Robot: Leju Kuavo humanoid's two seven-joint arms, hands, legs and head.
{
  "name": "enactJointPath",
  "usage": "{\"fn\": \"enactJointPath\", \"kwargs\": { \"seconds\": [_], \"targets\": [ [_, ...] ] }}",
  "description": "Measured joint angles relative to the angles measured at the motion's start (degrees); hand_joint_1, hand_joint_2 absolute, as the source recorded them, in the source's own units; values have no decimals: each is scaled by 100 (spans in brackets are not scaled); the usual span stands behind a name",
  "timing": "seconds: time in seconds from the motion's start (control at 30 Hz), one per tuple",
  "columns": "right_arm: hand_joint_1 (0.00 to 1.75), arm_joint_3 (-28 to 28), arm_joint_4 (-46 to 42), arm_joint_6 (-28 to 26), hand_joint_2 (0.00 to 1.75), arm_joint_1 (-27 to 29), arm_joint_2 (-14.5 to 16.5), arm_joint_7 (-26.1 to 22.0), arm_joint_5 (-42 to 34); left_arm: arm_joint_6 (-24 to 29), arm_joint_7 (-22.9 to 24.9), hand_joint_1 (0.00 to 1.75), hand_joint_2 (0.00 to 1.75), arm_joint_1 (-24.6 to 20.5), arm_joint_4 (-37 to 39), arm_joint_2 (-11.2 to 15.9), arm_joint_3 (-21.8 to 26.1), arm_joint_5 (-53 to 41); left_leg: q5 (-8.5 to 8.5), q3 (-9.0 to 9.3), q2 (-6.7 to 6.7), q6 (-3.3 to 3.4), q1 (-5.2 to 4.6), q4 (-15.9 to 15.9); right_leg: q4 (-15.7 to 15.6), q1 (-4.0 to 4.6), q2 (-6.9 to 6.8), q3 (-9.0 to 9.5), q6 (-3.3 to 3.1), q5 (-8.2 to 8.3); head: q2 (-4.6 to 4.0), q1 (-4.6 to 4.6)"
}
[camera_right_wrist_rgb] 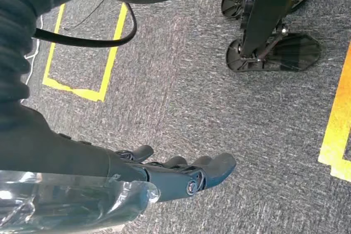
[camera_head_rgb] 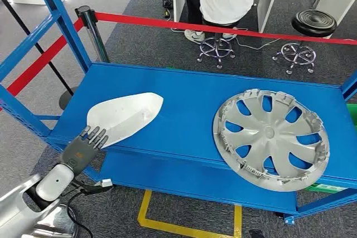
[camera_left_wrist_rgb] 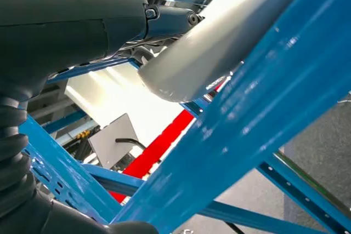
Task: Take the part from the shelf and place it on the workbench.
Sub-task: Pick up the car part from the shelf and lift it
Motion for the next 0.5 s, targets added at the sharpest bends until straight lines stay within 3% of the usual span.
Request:
{"fn": "enactJointPath", "kwargs": {
  "seconds": [0.03, 0.07, 0.13, 0.5],
  "targets": [
    [0, 0, 0, -2, 175, 0, 0, -1, 1, 4, -2, 62, 175, 0, 0, -4, 8, 0, 0, 0, 0, 0, 0, 0, 0, 0, 0, 0, 0, 0, 0, 0],
    [0, -1, 0, -3, 175, 1, 0, -3, 2, 8, -6, 90, 175, 0, 1, -8, 13, 1, 0, 0, 0, 0, 0, 0, 0, 0, 0, 0, 0, 0, 1, 0],
    [0, -11, 0, -7, 175, 0, 0, -8, 4, 19, -16, 175, 175, 0, 1, -25, 34, 1, 0, 0, 0, 0, 0, 0, 0, 0, 1, -1, 0, 0, 1, 0],
    [0, -107, 0, -12, 175, 0, 0, -36, 45, 121, -163, 175, 175, 4, 0, -114, 186, -1, 0, 1, 0, 0, 0, 0, 0, 0, 0, 1, 0, 0, 0, 1]
  ]
}}
